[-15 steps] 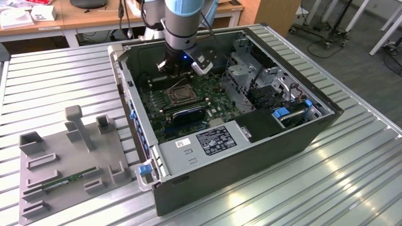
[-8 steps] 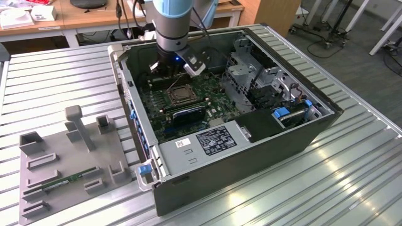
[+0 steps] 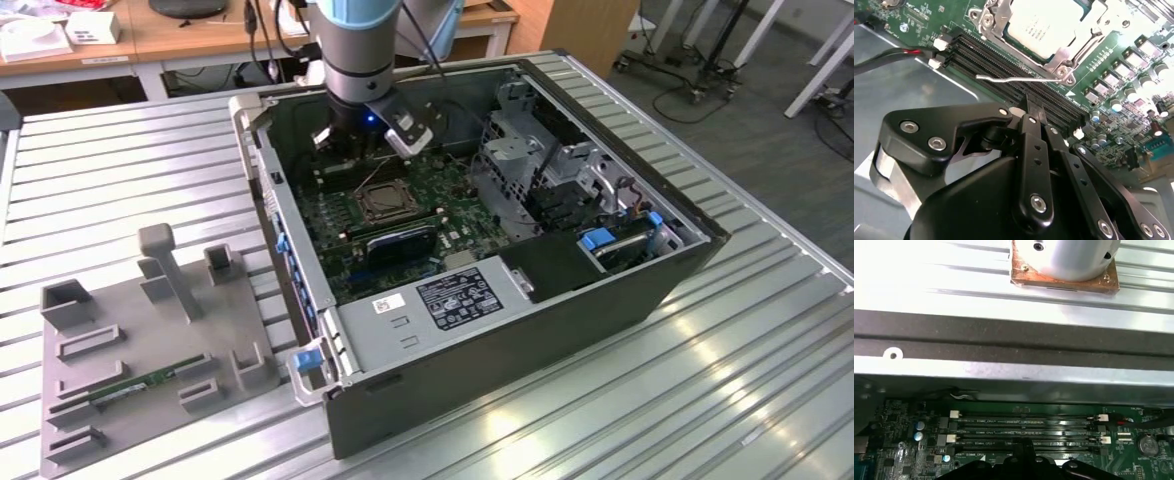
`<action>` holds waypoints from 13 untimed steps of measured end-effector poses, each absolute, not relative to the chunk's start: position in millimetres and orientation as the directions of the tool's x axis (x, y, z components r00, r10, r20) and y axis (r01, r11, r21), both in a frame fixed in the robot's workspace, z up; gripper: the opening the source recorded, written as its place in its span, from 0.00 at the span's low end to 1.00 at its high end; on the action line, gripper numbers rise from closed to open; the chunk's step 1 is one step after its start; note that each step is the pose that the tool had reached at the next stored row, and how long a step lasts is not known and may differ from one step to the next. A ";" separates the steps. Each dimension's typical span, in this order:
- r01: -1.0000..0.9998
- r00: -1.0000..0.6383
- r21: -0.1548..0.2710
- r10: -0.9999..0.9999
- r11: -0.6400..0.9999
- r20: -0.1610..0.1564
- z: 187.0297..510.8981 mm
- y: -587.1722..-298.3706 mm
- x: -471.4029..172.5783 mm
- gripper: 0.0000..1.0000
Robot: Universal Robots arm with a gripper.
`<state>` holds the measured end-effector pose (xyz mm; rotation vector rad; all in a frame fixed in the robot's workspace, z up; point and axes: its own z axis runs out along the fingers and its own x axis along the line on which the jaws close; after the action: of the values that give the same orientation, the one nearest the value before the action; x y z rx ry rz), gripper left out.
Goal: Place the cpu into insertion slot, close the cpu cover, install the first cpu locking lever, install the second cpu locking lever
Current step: 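Install the first cpu locking lever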
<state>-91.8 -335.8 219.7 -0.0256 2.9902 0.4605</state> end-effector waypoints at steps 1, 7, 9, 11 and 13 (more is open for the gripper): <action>-0.034 -0.993 0.299 0.001 0.954 -0.117 220.0 -336.0 -91.9 0.11; -0.029 -0.993 0.296 0.006 0.955 -0.117 220.3 -338.4 -91.3 0.11; -0.027 -0.993 0.296 0.008 0.955 -0.117 220.3 -338.9 -90.4 0.11; -0.026 -0.993 0.296 0.009 0.955 -0.117 220.3 -339.1 -88.5 0.11; -0.025 -0.993 0.296 0.010 0.955 -0.117 220.3 -339.1 -85.6 0.11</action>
<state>-85.6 -339.1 220.3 -0.0111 2.9894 0.4544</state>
